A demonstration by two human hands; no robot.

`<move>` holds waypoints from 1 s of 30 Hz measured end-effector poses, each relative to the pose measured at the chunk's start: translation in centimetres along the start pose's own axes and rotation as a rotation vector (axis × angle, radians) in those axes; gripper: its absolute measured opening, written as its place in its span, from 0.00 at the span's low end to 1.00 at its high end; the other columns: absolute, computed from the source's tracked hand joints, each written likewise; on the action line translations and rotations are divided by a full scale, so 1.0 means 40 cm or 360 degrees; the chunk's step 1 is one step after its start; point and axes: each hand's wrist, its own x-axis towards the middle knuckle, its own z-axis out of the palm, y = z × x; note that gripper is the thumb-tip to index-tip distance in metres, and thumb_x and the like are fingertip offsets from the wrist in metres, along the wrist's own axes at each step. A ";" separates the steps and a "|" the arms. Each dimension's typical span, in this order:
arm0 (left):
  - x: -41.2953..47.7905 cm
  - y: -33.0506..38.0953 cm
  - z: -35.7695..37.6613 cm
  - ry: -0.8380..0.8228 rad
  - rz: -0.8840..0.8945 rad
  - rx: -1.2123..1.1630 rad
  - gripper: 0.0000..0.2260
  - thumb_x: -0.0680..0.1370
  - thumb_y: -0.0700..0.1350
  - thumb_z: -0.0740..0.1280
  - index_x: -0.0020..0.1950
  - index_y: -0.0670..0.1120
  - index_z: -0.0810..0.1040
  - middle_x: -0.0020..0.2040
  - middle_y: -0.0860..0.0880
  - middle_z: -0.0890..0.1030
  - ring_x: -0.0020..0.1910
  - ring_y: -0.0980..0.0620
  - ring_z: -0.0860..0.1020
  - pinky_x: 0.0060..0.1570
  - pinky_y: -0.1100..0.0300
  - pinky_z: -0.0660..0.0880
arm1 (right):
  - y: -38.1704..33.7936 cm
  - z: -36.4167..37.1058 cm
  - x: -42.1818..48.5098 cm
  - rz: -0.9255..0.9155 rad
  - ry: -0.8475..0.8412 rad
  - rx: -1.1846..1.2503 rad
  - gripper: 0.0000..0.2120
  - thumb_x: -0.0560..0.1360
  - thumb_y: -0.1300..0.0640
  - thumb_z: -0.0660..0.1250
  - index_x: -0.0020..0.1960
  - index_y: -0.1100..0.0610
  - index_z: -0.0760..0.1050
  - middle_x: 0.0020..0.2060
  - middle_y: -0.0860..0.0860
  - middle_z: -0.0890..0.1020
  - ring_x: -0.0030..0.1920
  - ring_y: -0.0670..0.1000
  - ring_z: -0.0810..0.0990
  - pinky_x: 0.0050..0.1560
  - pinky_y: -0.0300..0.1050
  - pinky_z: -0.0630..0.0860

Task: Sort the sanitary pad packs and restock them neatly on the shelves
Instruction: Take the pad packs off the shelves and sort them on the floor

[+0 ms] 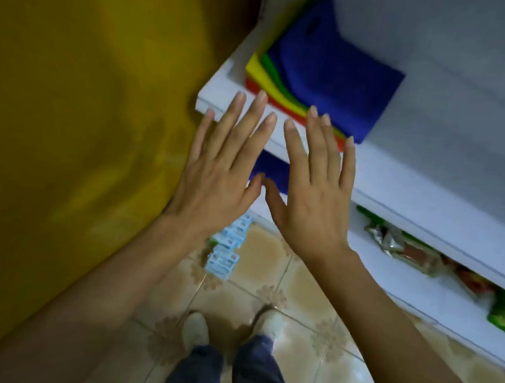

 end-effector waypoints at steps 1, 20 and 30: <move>0.032 0.028 -0.030 0.0027 0.0068 -0.0004 0.34 0.75 0.46 0.68 0.76 0.43 0.55 0.75 0.39 0.61 0.75 0.41 0.57 0.73 0.42 0.55 | 0.018 -0.052 0.004 0.0019 0.0028 -0.0050 0.35 0.73 0.51 0.70 0.74 0.58 0.59 0.74 0.61 0.64 0.75 0.59 0.60 0.73 0.62 0.55; 0.365 1.051 -0.374 0.0305 0.0924 -0.0192 0.36 0.68 0.49 0.75 0.73 0.45 0.63 0.73 0.43 0.67 0.72 0.44 0.65 0.69 0.43 0.62 | 0.574 -1.061 -0.440 0.0574 0.0491 -0.0814 0.33 0.71 0.49 0.71 0.71 0.59 0.66 0.70 0.59 0.70 0.70 0.58 0.67 0.70 0.59 0.61; 0.332 1.401 -0.443 0.0296 0.1060 -0.0270 0.33 0.70 0.51 0.71 0.72 0.45 0.66 0.72 0.43 0.70 0.70 0.44 0.67 0.65 0.46 0.67 | 0.731 -1.277 -0.686 0.0716 0.0488 -0.0837 0.34 0.69 0.49 0.73 0.70 0.58 0.67 0.68 0.58 0.73 0.68 0.57 0.70 0.69 0.59 0.65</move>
